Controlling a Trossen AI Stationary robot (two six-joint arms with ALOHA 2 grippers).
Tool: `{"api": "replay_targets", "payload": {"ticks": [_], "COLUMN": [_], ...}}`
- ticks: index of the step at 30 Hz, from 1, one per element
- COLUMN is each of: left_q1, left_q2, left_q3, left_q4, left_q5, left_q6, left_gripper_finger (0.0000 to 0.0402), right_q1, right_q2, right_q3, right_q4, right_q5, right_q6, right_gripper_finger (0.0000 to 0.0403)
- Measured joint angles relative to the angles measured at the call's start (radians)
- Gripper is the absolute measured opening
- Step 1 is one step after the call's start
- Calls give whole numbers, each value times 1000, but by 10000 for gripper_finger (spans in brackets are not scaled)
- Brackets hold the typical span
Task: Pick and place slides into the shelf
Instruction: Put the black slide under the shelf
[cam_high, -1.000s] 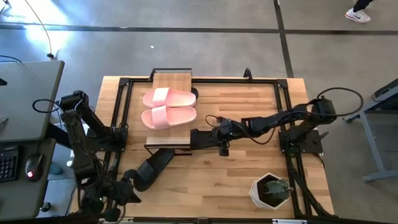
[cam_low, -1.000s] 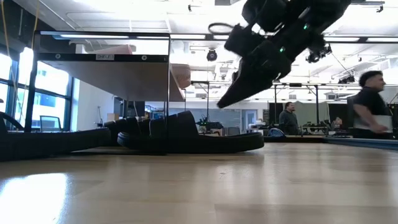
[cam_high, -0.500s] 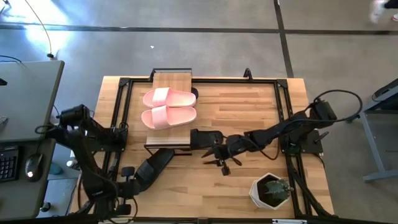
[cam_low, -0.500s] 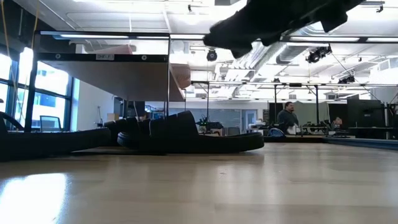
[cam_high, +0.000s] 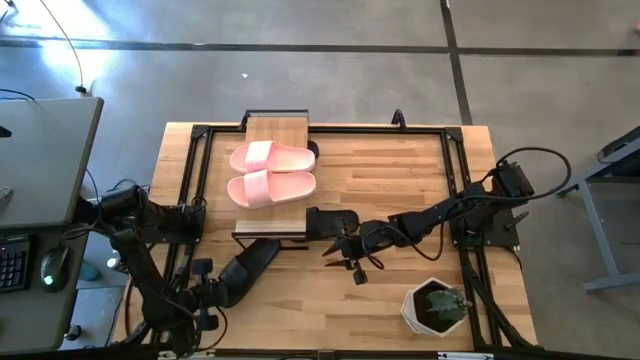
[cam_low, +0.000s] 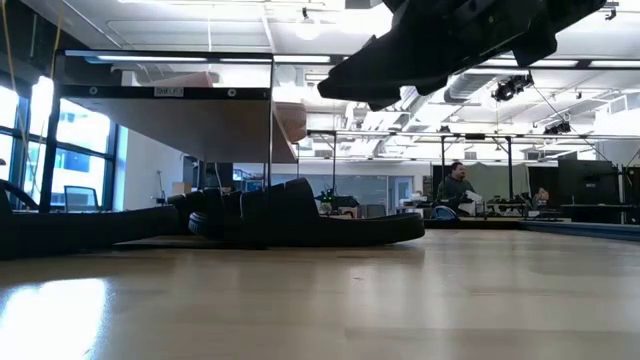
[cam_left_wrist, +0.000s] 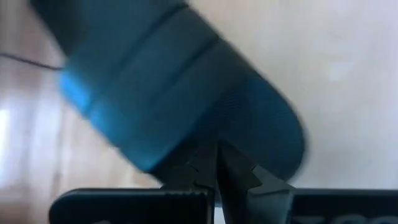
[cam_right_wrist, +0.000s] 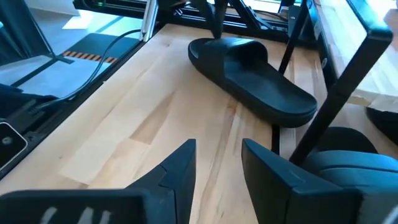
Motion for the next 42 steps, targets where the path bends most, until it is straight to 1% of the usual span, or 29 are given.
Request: {"api": "replay_targets", "payload": {"ticks": [3,6,12,19,23,28,33,36,38,40,42], "left_q1": [0,0,0,14,34,47,43,45,45,36,26], "left_q2": [18,33,51,54,76,103,106,105,105,105,104], "left_q3": [12,12,12,12,15,82,165,195,210,219,221], "left_q4": [-73,-48,100,147,199,212,193,184,149,88,29], "left_q5": [-4,0,54,110,169,221,281,319,341,331,274], "left_q6": [-57,-64,92,97,144,159,250,255,252,213,176], "left_gripper_finger": [0,0,0,0,0,0,0,0,0,0,0], "right_q1": [0,0,0,0,0,0,0,1,2,7,11], "right_q2": [0,0,0,0,0,0,0,0,0,0,0], "right_q3": [0,0,0,0,0,0,0,0,0,0,0], "right_q4": [2,2,2,2,2,1,2,3,6,10,10], "right_q5": [-2,-2,-3,-3,-3,-3,-15,-16,-25,-28,-28], "right_q6": [8,8,8,9,15,15,15,15,15,14,14], "right_gripper_finger": [119,119,119,119,119,119,119,119,118,119,119]}}
